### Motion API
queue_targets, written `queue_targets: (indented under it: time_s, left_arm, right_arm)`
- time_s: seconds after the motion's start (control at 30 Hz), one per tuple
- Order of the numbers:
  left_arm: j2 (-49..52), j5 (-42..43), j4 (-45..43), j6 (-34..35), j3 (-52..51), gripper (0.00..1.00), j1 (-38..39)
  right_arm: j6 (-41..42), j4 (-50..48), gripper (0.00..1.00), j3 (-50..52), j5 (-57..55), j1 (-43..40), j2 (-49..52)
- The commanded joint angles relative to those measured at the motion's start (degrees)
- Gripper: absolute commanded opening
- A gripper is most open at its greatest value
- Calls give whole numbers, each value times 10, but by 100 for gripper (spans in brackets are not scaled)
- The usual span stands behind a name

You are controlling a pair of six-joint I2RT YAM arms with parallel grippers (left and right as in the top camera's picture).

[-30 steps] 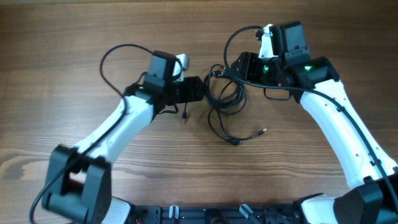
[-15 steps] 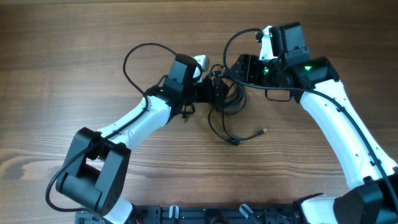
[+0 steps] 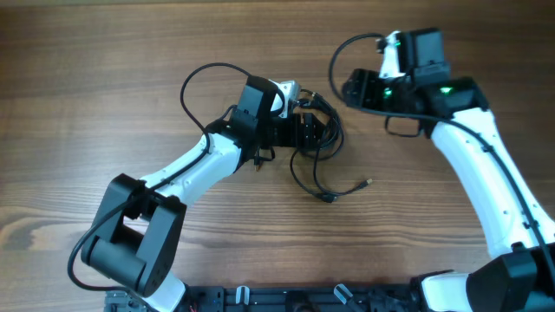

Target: Untangle cables

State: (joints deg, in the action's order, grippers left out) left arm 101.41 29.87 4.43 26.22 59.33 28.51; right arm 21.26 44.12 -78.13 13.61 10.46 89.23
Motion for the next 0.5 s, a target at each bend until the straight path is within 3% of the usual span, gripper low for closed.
queue_targets:
  time_s: [0.0, 0.17, 0.27, 0.4, 0.47]
  left_arm:
    - [5, 33, -38, -5, 4, 87, -10]
    - [-4, 153, -57, -5, 26, 89, -70]
    - [-3, 157, -52, -16, 26, 89, -69]
    - [-2, 123, -21, -35, 26, 85, -39]
    - [3, 30, 31, -35, 26, 83, -9]
  right_arm:
    - [-33, -7, 75, -2, 72, -41, -3]
    - [-50, -3, 75, -2, 79, -66, -3]
    - [-52, -5, 75, -2, 79, -66, -3]
    - [-56, -5, 75, -2, 79, -66, -3]
    - [-61, -2, 75, -2, 79, -66, -3]
